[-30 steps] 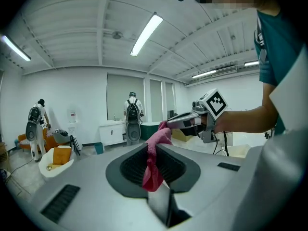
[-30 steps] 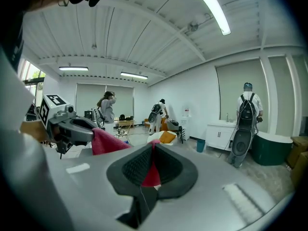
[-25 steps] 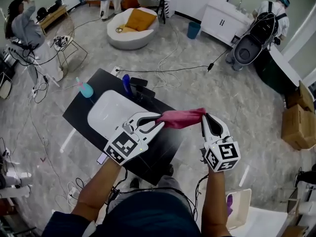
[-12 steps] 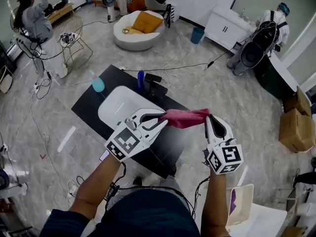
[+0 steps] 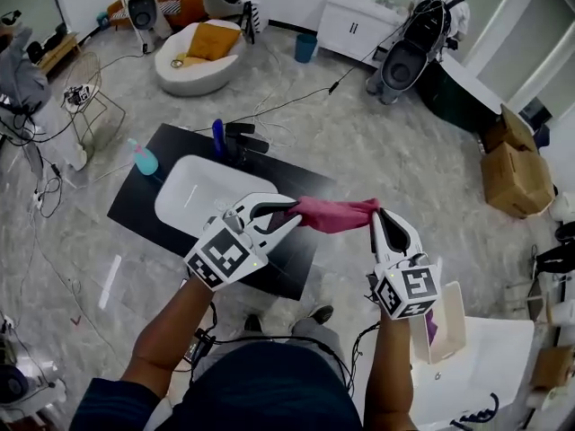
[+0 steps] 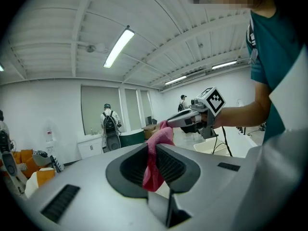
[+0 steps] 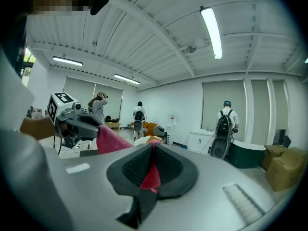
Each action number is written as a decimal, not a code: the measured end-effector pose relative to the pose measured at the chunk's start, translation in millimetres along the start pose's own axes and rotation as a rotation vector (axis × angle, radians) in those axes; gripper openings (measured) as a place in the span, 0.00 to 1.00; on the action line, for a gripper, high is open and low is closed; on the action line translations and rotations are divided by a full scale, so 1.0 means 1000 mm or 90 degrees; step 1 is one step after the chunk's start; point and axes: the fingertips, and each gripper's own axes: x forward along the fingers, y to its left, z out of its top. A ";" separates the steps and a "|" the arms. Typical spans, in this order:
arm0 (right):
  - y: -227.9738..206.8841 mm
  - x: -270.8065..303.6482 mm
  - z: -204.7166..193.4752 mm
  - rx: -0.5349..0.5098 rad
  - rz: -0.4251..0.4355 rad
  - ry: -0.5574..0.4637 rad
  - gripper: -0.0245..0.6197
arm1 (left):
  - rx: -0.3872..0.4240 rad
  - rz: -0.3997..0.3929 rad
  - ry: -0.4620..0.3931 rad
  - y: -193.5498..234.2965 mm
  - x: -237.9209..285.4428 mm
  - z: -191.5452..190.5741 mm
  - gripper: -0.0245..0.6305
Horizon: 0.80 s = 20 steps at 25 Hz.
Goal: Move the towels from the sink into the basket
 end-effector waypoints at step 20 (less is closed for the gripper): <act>-0.160 -0.319 -0.083 0.057 -0.193 0.036 0.08 | -0.007 -0.246 -0.025 -0.288 0.175 0.070 0.11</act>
